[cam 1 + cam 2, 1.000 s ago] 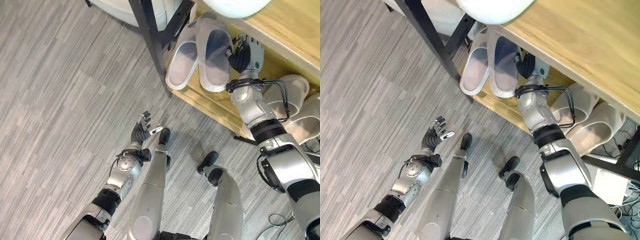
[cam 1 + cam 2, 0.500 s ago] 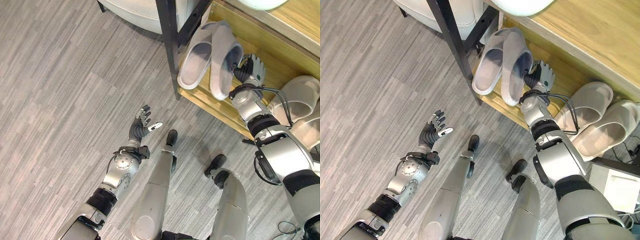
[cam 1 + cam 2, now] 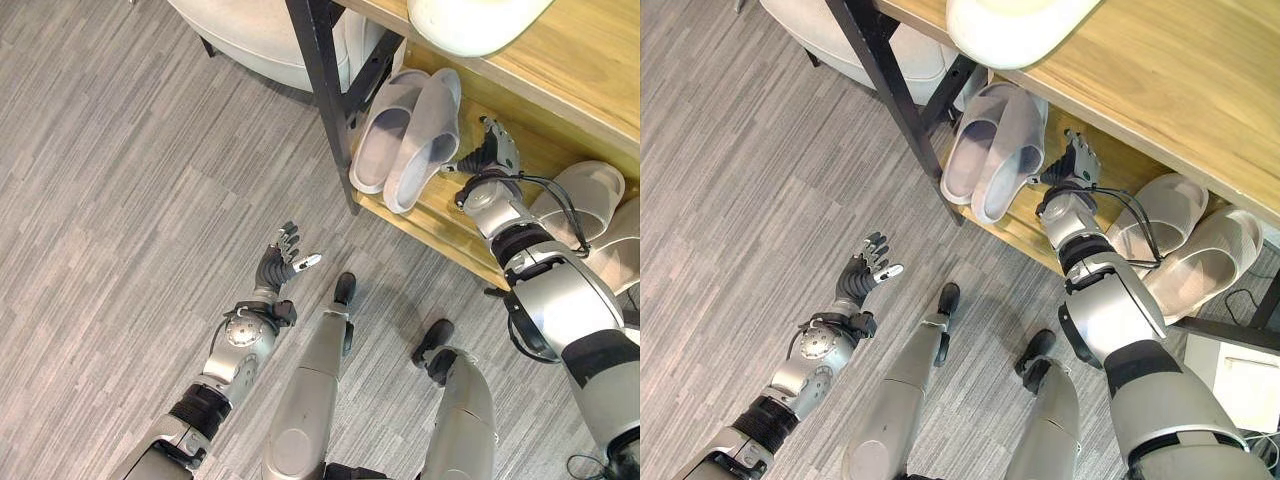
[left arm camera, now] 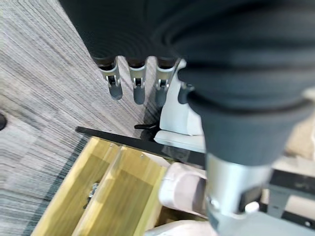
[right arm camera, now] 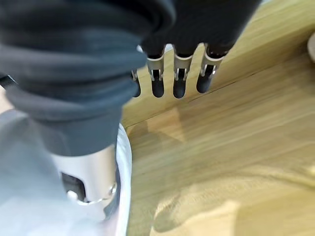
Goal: Arrange the slippers neatly on the shoe rack.
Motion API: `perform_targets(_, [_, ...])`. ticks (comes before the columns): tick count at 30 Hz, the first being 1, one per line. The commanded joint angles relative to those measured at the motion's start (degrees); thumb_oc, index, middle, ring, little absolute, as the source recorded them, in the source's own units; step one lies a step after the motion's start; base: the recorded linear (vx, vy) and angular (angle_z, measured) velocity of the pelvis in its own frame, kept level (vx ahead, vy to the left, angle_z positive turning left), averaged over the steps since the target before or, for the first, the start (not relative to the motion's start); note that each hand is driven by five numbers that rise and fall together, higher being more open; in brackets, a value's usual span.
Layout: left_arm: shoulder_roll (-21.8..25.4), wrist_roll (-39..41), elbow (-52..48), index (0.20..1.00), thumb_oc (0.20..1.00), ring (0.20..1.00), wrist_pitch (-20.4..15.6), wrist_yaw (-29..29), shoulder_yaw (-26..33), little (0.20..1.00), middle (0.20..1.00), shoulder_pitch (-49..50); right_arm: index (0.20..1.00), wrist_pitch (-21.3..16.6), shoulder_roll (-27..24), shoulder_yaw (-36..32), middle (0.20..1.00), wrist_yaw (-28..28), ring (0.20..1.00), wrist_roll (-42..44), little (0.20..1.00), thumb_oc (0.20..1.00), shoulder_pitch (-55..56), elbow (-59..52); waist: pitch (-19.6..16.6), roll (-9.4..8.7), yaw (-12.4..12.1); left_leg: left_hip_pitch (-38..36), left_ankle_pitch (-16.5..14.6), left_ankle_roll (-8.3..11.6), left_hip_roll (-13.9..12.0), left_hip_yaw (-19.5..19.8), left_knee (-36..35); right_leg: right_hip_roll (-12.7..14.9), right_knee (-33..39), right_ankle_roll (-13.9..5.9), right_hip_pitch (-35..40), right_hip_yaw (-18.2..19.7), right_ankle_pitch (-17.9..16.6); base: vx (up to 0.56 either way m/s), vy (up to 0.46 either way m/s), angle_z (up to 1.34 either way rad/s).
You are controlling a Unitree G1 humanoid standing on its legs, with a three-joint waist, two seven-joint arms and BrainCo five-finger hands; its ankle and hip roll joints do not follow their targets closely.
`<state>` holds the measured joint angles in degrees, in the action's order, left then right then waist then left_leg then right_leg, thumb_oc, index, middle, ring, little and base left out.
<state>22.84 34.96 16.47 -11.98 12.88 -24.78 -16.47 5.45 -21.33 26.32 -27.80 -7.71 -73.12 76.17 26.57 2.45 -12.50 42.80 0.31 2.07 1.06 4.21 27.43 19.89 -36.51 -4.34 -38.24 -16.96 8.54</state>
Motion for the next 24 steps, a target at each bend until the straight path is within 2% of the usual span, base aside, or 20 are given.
perform_targets(1, [0.33, -0.18, -0.79, 1.000, 1.000, 1.000, -1.90, -0.26, -0.57, 1.000, 1.000, -0.23, 1.000, -1.34, -1.58, 0.78, 1.000, -0.70, 1.000, 1.45, 1.000, 1.000, -0.18, -0.61, -0.93, 0.44, -0.36, -0.25, -3.23, -0.68, 0.17, -0.61, -0.40, -1.08, 0.22, -3.44, 2.99, 1.16, 1.08, 0.01, 0.012, -0.03])
perform_targets(8, [0.09, 0.01, -1.08, 1.000, 1.000, 1.000, -2.18, 0.77, -0.87, 1.000, 1.000, -0.90, 1.000, -1.40, 0.79, 0.89, 1.000, -0.88, 1.000, 0.54, 1.000, 1.000, 2.75, -1.95, -0.31, 0.03, 0.27, -0.70, -2.99, -0.70, 0.07, -0.64, -1.06, -1.34, 1.27, -3.55, 3.74, 1.16, 0.64, 0.00, 0.002, -0.02])
perform_targets(17, [1.00, 0.22, -2.24, 1.000, 1.000, 1.000, -2.68, 0.96, -0.80, 1.000, 1.000, -0.53, 1.000, -1.53, -1.61, 0.10, 1.000, -1.43, 1.000, 1.44, 1.000, 1.000, 1.00, -0.90, 0.46, 0.56, -0.40, 0.88, -2.76, -0.72, 0.64, -0.15, -1.12, -1.07, 1.25, -3.91, 2.86, 0.56, 0.49, 0.00, -0.002, 0.04])
perform_targets(18, [1.03, 0.17, -2.44, 1.000, 1.000, 1.000, -2.75, 1.00, -0.82, 1.000, 1.000, -0.47, 0.871, -1.76, -2.05, -0.21, 0.871, -1.67, 0.871, 1.82, 0.871, 0.871, 0.95, -0.92, 0.58, 0.60, -0.52, 1.16, -2.75, -0.73, 0.71, -0.15, -1.04, -0.99, 1.30, -3.96, 2.77, 0.46, 0.44, 0.00, 0.000, 0.00])
perform_targets(19, [1.17, 0.21, -2.53, 1.000, 1.000, 1.000, -2.83, 1.05, -0.81, 1.000, 1.000, -0.56, 0.200, -1.81, -2.66, -0.24, 0.200, -1.69, 0.200, 2.17, 0.200, 0.200, 0.61, -0.76, 0.67, 0.68, -0.67, 1.50, -2.75, -0.73, 0.78, -0.10, -0.88, -0.92, 1.22, -4.01, 2.53, 0.34, 0.44, 0.00, 0.000, 0.00])
perform_targets(24, [1.32, 0.07, -2.45, 1.000, 1.000, 1.000, -3.16, 1.14, -0.73, 1.000, 1.000, -1.06, 0.200, -2.96, -5.84, -1.04, 0.200, -2.63, 0.200, 4.39, 0.200, 0.200, -0.52, -1.49, 1.22, 0.97, -1.00, 3.20, -2.60, -0.74, 1.16, 0.20, -0.59, -0.61, 0.56, -4.08, 1.02, 0.09, 0.51, 0.00, 0.003, 0.04])
